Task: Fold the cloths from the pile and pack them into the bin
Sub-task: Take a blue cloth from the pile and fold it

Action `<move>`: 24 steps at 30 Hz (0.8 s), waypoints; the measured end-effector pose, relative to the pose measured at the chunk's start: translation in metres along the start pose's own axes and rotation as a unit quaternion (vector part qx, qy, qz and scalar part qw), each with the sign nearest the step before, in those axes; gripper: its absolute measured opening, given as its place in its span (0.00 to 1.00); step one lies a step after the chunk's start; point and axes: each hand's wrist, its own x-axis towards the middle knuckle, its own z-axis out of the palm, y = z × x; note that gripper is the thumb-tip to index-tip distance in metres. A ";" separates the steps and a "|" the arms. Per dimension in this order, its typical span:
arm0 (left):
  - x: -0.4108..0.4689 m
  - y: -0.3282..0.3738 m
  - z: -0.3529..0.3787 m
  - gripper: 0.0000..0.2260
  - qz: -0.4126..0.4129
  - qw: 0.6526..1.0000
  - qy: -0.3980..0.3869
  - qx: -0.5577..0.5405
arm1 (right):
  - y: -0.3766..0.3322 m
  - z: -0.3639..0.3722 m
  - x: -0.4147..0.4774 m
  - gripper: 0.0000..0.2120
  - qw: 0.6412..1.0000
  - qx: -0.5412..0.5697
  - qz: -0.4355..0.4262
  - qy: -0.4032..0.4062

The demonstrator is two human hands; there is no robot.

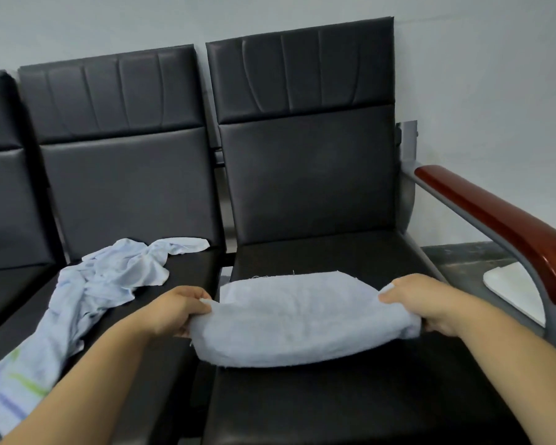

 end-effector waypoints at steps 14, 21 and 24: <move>0.056 -0.026 0.019 0.05 0.029 0.981 0.188 0.034 | -0.010 0.014 0.043 0.12 0.990 0.016 -0.067 0.126; 0.091 -0.029 0.039 0.07 0.056 0.954 0.260 0.138 | -0.011 0.024 0.079 0.08 0.984 -0.039 -0.098 0.144; 0.101 -0.035 0.045 0.04 0.053 0.943 0.269 0.187 | -0.011 0.026 0.092 0.04 0.983 -0.098 -0.096 0.118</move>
